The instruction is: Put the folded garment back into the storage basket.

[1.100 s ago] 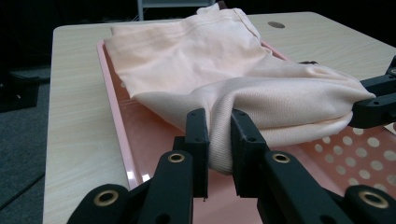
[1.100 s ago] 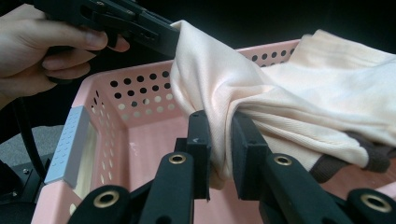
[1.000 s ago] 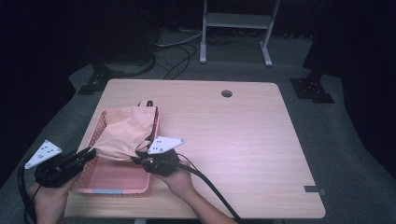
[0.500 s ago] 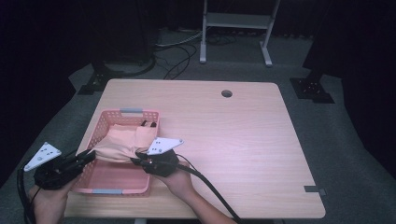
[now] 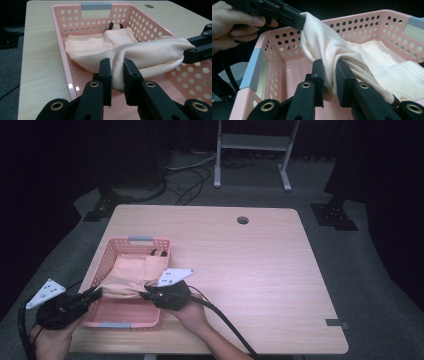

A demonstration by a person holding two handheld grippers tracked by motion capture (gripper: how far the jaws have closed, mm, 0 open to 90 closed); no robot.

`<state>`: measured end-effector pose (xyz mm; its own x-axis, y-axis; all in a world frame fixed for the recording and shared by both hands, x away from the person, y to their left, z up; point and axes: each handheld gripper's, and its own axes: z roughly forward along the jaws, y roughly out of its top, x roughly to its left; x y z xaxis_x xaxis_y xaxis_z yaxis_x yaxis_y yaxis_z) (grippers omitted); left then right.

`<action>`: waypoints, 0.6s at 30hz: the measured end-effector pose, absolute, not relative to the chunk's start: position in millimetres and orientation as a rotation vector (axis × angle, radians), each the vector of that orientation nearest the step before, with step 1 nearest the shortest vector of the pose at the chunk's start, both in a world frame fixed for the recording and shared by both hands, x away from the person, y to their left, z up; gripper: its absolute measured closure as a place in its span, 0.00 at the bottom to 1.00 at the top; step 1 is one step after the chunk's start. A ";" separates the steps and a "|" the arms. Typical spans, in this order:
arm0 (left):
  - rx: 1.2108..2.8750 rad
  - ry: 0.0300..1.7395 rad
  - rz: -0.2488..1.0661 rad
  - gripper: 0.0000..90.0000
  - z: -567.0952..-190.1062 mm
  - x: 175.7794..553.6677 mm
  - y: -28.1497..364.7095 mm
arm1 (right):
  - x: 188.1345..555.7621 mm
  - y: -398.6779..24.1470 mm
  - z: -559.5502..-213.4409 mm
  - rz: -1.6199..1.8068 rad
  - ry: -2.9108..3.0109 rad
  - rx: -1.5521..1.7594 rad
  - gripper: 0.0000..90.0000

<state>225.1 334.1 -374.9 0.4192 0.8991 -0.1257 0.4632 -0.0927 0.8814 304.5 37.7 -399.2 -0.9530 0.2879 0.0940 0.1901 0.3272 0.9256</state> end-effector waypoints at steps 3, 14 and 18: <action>1.719 1.199 0.563 0.89 -375.7 225.1 333.7 | 305.8 37.5 -399.8 1.729 2.503 0.449 0.83; 1.719 1.209 0.553 0.89 -377.0 225.8 332.1 | 307.8 36.5 -401.3 1.769 2.528 0.442 0.54; 1.716 1.213 0.551 0.89 -376.8 225.8 332.2 | 307.6 35.5 -400.7 1.778 2.534 0.435 0.47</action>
<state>225.8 332.2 -376.8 0.4110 0.8998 -0.1468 0.4818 -0.0776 0.8728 307.6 35.5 -400.7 -0.9612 0.2342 0.1459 0.2169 0.3141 0.9243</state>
